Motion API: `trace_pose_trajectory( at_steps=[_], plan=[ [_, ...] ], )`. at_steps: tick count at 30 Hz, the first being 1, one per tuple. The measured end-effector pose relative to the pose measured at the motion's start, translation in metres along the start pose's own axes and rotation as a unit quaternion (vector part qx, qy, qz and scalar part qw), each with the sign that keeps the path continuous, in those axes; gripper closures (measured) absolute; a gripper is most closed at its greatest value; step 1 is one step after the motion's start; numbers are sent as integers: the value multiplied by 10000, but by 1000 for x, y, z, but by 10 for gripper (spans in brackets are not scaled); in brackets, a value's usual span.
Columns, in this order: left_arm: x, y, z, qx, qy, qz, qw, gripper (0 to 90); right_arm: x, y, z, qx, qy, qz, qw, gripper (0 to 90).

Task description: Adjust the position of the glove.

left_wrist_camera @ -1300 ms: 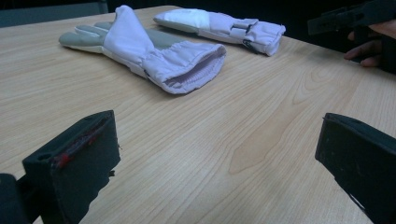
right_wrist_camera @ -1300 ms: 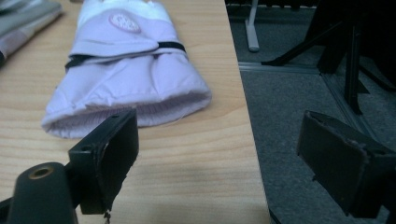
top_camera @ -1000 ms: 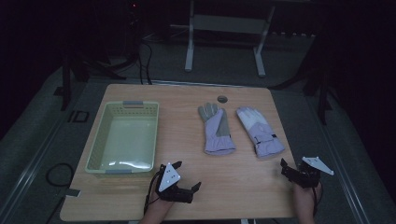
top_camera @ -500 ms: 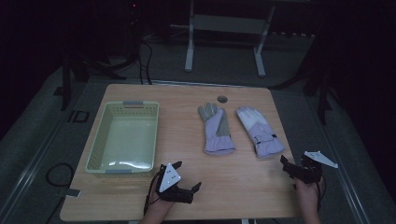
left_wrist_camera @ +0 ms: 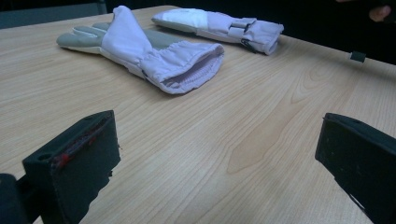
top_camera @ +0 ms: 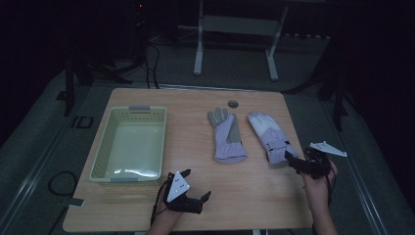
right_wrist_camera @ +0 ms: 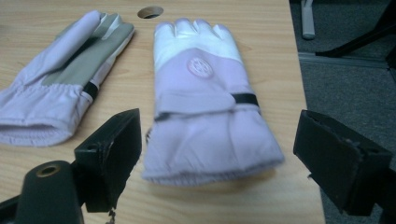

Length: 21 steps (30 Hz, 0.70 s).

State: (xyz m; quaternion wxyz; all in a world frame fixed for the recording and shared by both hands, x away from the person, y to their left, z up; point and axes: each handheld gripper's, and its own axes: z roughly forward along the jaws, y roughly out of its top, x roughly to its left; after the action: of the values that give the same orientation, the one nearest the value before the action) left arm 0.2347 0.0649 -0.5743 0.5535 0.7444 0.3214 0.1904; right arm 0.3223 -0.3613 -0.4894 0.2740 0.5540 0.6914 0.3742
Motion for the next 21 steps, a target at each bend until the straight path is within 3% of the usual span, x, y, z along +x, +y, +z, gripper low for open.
trace_pose_trajectory(
  at_steps=[2, 3, 5, 14, 17, 21],
  plan=[
    [0, 0, 0, 17, -43, -21, 10000, 0, 6, 6, 2, -30, 57, -99, 9999, 131],
    [0, 0, 0, 13, -39, -2, 10000, 0, 14, 11, 4, -31, 91, -317, 9995, 125],
    [-1, 0, 0, 13, -26, 8, 10000, 0, 21, 15, 6, -21, 164, -437, 9989, 126],
    [0, 0, 0, 12, -48, -8, 10000, 0, 43, 31, 19, 3, 454, -642, 9969, 112],
    [-1, 0, 0, 9, -43, 14, 10000, 0, 50, 37, 24, 15, 564, -611, 9965, 114],
    [0, 0, 0, 8, -58, 1, 10000, 0, 60, 45, 31, 4, 655, -649, 9957, 190]
  ],
)
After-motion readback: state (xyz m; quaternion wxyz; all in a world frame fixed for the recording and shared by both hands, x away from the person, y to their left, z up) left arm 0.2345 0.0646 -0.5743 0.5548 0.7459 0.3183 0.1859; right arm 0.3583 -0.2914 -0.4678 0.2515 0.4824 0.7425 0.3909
